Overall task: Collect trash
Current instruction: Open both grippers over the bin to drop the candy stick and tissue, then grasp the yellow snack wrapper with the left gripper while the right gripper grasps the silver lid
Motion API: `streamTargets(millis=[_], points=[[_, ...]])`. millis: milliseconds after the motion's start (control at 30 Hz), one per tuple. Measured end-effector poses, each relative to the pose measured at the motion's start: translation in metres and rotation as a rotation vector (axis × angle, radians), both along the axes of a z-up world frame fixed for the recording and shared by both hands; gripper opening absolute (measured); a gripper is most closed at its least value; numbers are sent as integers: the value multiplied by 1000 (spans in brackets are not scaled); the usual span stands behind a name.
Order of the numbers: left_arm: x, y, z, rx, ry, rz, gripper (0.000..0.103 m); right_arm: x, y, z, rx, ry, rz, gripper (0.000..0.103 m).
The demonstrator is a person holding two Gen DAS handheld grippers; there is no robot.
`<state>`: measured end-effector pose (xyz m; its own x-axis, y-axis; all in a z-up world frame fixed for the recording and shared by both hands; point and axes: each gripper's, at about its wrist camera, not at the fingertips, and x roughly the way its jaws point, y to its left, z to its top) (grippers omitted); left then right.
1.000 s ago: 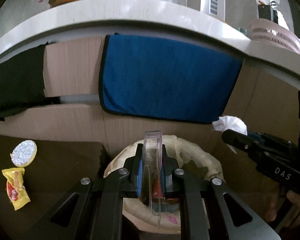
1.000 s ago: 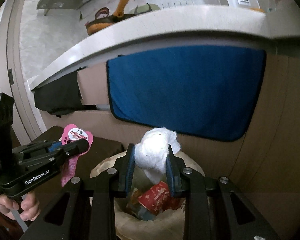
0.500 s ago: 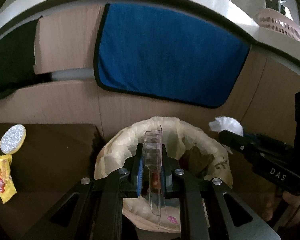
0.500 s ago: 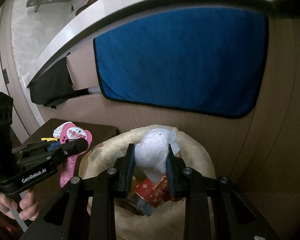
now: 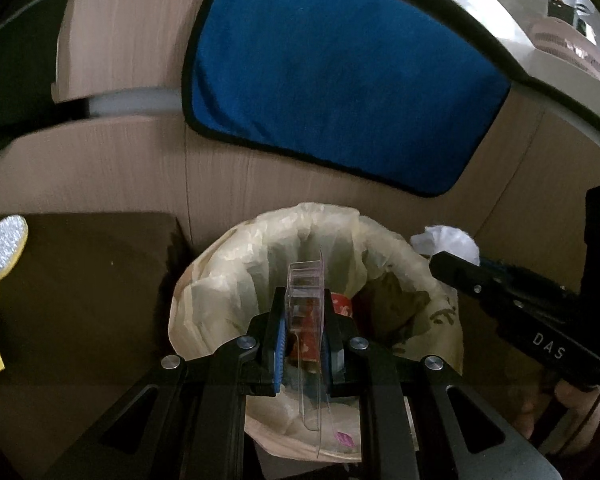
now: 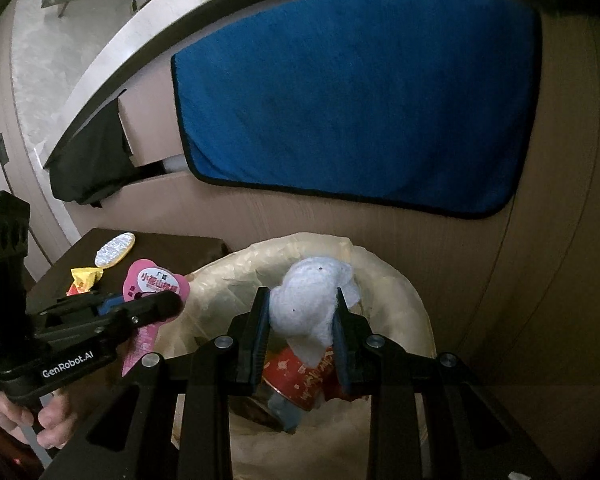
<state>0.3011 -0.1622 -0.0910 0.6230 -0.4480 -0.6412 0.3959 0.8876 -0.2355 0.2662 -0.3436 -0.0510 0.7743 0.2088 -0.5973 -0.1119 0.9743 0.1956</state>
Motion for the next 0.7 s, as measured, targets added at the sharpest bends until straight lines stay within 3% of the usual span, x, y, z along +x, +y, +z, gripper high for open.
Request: streamTargets(millis=[67,133,167,200,267,467,700], points=[[3,1,-4,-19,28,-20,16,1,-1,-3,11,9,-3,29],[7,1,-8,-50,62,-60,27,1,-3,-7,30,18,-10,30],[9,2,-10,-61,80,-70,43,2,-4,-8,34,27,-15,36],[11,4,-12,-79,100,-71,51,4,-4,-10,35,43,-25,44],[13,8,-14,-94,115,-57,51,5,-5,-13,37,55,-32,49],[15,30,-10,-128,124,20,51,3,-8,-15,45,54,-59,52],[8,84,-4,-123,107,130,52,2,0,-9,14,43,-56,53]])
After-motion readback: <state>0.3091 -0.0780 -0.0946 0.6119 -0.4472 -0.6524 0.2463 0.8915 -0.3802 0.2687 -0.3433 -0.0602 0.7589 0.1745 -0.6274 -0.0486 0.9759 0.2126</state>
